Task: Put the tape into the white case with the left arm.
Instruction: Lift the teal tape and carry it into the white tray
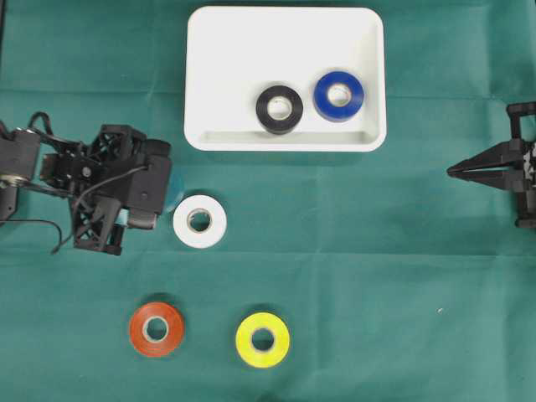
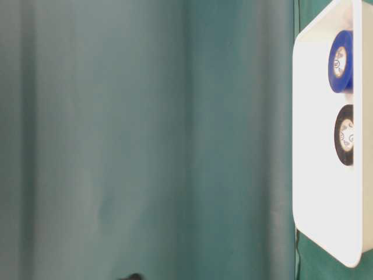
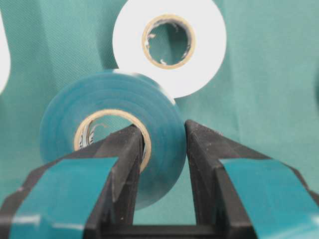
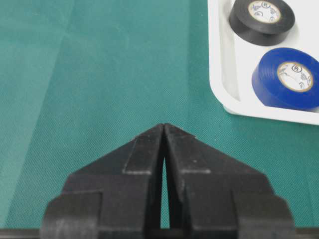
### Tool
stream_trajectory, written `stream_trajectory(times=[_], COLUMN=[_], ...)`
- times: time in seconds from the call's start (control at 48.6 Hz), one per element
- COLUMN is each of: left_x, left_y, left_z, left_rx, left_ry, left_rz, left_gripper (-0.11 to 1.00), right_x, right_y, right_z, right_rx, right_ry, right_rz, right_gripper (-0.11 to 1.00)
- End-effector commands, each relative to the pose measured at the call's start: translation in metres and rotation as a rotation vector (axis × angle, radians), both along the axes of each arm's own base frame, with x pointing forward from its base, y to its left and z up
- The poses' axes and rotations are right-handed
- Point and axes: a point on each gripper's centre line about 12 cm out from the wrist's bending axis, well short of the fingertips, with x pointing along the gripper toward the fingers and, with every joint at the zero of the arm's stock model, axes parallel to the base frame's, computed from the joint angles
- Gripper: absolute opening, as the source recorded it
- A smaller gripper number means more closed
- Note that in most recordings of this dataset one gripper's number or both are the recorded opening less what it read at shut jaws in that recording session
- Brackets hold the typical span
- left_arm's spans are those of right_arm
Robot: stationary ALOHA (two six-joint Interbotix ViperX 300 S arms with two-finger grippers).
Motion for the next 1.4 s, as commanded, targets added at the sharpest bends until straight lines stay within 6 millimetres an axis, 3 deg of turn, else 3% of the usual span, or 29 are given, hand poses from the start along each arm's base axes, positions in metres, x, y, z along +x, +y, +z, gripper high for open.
stream_trajectory(times=[0.0, 0.226, 0.535, 0.844, 1.111, 1.379], left_x=[0.004, 0.005, 0.038, 0.069, 0.084, 0.097], left_y=[-0.001, 0.005, 0.027, 0.07, 0.115, 0.137], left_z=[0.02, 0.016, 0.008, 0.003, -0.009, -0.025], left_rx=[-0.005, 0.002, 0.035, 0.141, 0.188, 0.206], left_ry=[-0.049, -0.043, -0.1, -0.089, -0.064, -0.052], left_rz=[-0.005, 0.012, 0.04, 0.015, 0.061, 0.082], left_gripper=[0.24, 0.24, 0.24, 0.24, 0.24, 0.24], right_x=[0.002, 0.002, 0.002, 0.002, 0.002, 0.002], right_y=[0.0, 0.0, 0.0, 0.0, 0.0, 0.0], right_z=[0.004, 0.004, 0.005, 0.004, 0.004, 0.004], right_rx=[0.001, 0.001, 0.001, 0.001, 0.001, 0.001], right_ry=[-0.012, -0.012, -0.014, -0.012, -0.014, -0.014], right_rz=[-0.002, -0.001, -0.002, -0.001, -0.001, -0.001], right_gripper=[-0.09, -0.09, -0.09, -0.09, -0.09, -0.09])
